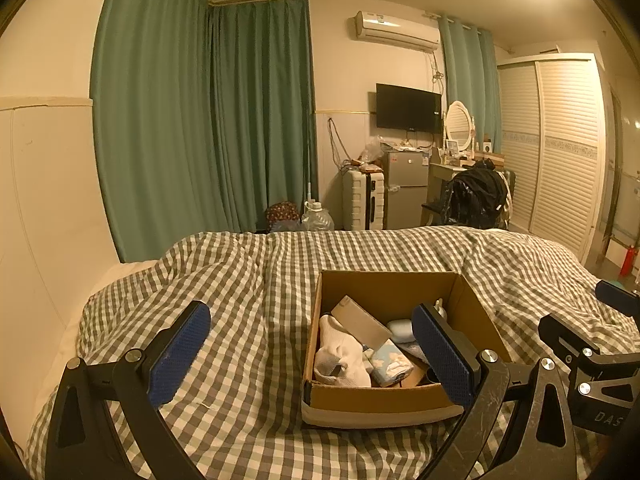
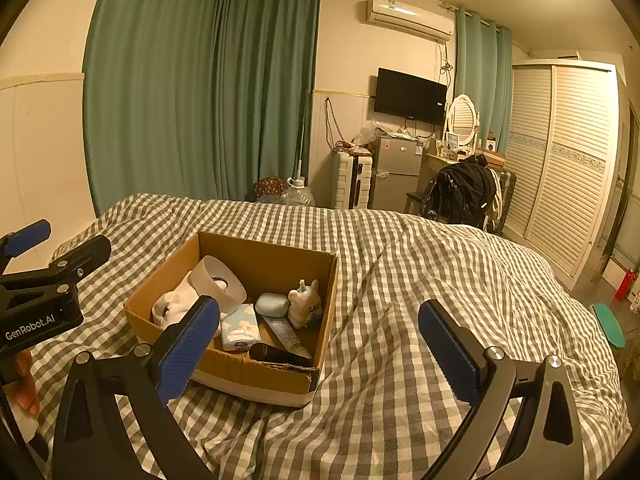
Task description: Organize objects
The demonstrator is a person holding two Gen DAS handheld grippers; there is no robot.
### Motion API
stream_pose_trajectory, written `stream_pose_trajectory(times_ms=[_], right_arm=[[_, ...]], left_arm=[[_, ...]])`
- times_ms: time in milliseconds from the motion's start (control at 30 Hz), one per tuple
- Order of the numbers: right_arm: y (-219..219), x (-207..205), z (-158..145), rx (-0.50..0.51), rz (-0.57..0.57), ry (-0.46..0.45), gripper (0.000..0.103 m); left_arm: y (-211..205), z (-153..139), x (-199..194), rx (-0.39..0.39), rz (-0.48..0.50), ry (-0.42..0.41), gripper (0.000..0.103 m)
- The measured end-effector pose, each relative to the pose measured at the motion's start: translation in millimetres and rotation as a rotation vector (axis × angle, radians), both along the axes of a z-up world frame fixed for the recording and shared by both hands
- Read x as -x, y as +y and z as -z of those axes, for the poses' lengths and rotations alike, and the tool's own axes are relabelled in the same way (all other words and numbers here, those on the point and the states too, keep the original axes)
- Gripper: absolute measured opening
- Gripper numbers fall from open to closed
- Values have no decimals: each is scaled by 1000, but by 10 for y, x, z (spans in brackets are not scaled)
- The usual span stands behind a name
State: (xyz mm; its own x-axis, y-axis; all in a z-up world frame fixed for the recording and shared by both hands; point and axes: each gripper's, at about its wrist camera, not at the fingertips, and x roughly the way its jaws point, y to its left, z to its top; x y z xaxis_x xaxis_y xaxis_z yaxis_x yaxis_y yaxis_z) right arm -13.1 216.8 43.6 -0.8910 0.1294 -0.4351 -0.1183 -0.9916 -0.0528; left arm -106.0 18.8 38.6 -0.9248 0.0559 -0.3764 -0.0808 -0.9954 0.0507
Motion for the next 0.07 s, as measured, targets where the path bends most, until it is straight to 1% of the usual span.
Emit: stream_pose_trajectory(times_ms=[67], right_arm=[[-1,-2,4,0,0,-1,100]], left_arm=[[2,0,-6,2,-4,2,103]])
